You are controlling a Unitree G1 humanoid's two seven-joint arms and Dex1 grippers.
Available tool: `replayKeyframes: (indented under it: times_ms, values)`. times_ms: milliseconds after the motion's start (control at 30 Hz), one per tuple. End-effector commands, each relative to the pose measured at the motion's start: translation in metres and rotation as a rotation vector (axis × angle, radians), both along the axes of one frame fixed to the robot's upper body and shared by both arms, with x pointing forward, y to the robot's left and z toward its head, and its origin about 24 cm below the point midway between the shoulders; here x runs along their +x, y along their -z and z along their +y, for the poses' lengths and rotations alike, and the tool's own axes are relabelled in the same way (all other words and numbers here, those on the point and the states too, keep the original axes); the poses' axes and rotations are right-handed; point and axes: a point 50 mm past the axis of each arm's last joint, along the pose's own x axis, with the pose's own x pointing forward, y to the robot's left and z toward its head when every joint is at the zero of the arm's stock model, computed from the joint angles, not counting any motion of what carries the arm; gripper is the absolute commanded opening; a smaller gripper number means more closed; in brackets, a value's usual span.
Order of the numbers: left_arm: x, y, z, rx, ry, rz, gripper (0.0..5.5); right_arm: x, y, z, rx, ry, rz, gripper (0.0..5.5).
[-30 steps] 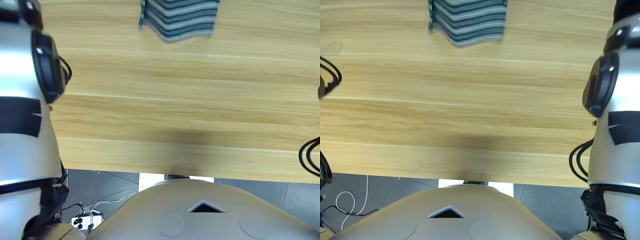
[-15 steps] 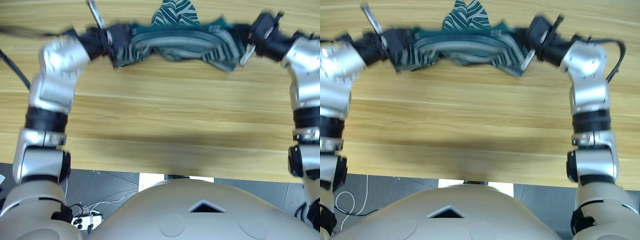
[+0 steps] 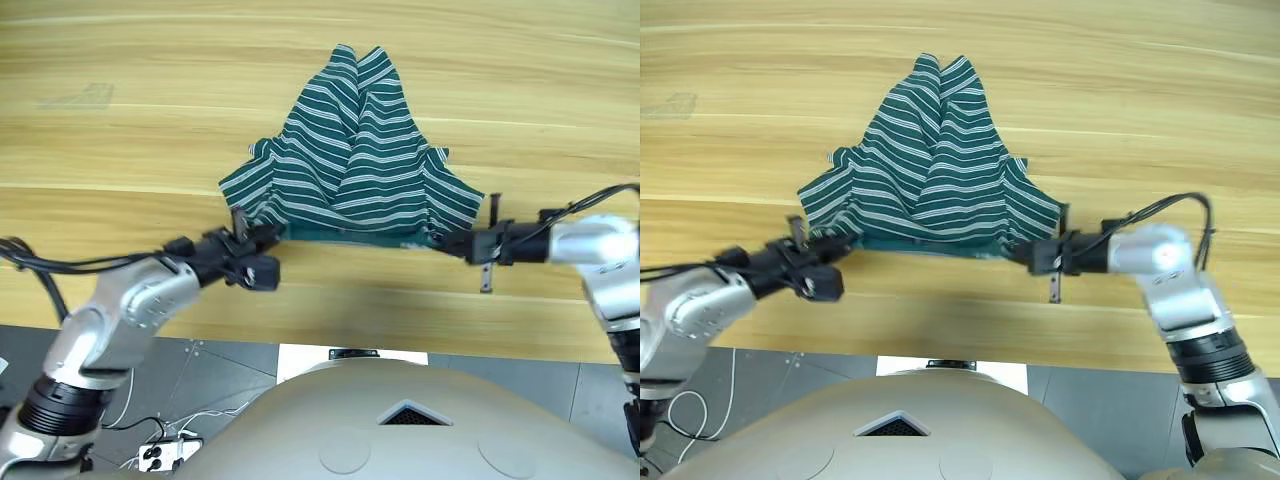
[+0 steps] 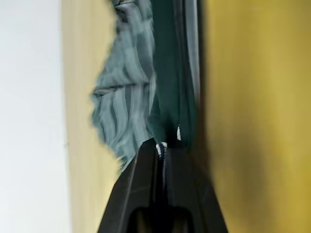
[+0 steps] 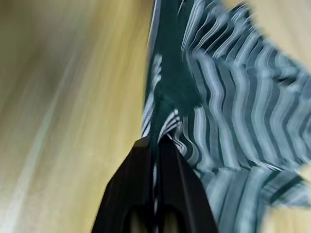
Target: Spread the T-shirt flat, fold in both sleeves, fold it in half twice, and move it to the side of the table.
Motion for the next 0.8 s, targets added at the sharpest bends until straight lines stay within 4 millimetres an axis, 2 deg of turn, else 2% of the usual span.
replayKeyframes:
  times_ms: [33, 67, 133, 167, 200, 267, 400, 600, 667, 733, 800]
  values:
    - [-0.019, 0.030, -0.005, 0.044, 0.038, 0.097, 0.01, -0.014, 0.017, 0.010, 0.005, -0.033, 0.032, 0.00]
    - [-0.022, 0.031, -0.005, 0.054, 0.046, 0.111, 0.01, -0.014, 0.014, 0.012, 0.043, -0.012, 0.063, 0.00]
    - [-0.024, 0.019, -0.004, 0.028, 0.046, 0.128, 0.01, -0.017, 0.004, 0.014, 0.124, 0.016, 0.139, 0.00]
    - [-0.024, 0.010, -0.005, 0.002, 0.050, 0.127, 0.00, -0.018, -0.001, 0.014, 0.157, 0.022, 0.175, 0.28]
    - [-0.023, 0.000, -0.007, -0.027, 0.058, 0.122, 0.35, -0.020, -0.005, 0.014, 0.186, 0.025, 0.212, 0.40]
    - [-0.021, -0.014, -0.008, -0.061, 0.068, 0.114, 0.57, -0.020, -0.012, 0.012, 0.224, 0.042, 0.262, 0.72]
    - [-0.014, -0.020, 0.000, -0.049, 0.061, 0.110, 1.18, -0.019, -0.019, 0.010, 0.277, 0.065, 0.343, 1.41]
    - [-0.032, -0.036, 0.001, -0.227, 0.110, 0.368, 1.99, -0.025, -0.036, 0.005, 0.398, 0.030, 0.474, 2.33]
    - [-0.030, -0.053, 0.001, -0.397, 0.129, 0.454, 2.34, -0.013, -0.048, 0.007, 0.506, 0.064, 0.475, 2.72]
    - [-0.022, -0.077, 0.001, -0.601, 0.155, 0.480, 2.61, 0.006, -0.060, 0.008, 0.618, 0.136, 0.418, 2.78]
    - [0.003, -0.103, 0.004, -0.810, 0.133, 0.396, 2.94, 0.036, -0.070, 0.013, 0.710, 0.273, 0.265, 2.78]
